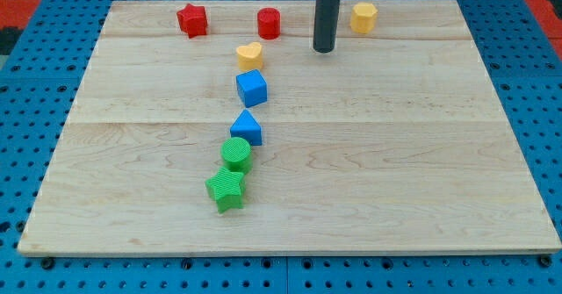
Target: Slide the red circle towards the center
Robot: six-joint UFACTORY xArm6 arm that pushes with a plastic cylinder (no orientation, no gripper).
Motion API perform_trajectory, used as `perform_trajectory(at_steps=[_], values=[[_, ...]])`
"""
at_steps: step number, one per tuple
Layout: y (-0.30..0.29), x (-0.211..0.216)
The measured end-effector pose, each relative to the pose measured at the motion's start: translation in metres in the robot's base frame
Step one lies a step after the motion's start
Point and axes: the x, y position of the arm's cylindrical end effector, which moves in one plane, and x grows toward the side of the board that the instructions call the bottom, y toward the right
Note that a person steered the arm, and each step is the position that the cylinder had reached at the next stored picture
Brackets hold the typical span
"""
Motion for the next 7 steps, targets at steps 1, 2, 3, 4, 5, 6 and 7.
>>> perform_trajectory(at_steps=[1, 2, 3, 4, 5, 6, 7], values=[[0.0, -0.001], [0.0, -0.005], [0.005, -0.029], [0.008, -0.056], [0.0, -0.059], [-0.02, -0.062], [-0.044, -0.07]])
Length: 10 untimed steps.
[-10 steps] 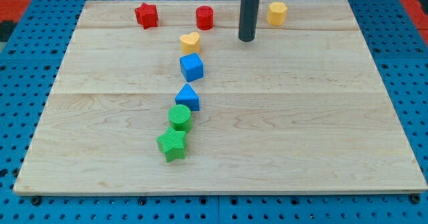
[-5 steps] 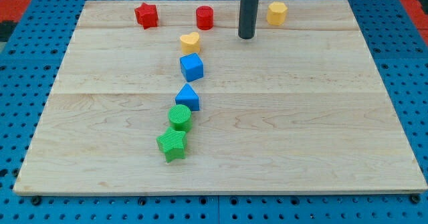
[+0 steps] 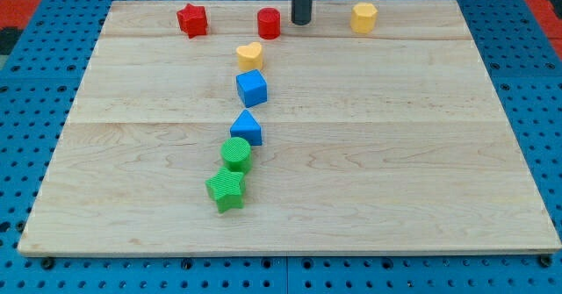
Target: Slide the red circle towards the center
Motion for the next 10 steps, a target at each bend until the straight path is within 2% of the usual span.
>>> perform_trajectory(at_steps=[2, 4, 5, 6, 7, 8, 9, 10], values=[[-0.074, -0.012], [-0.062, 0.018], [-0.093, 0.029], [-0.015, 0.05], [0.072, 0.103], [0.135, 0.156], [0.097, 0.144], [0.036, 0.16]])
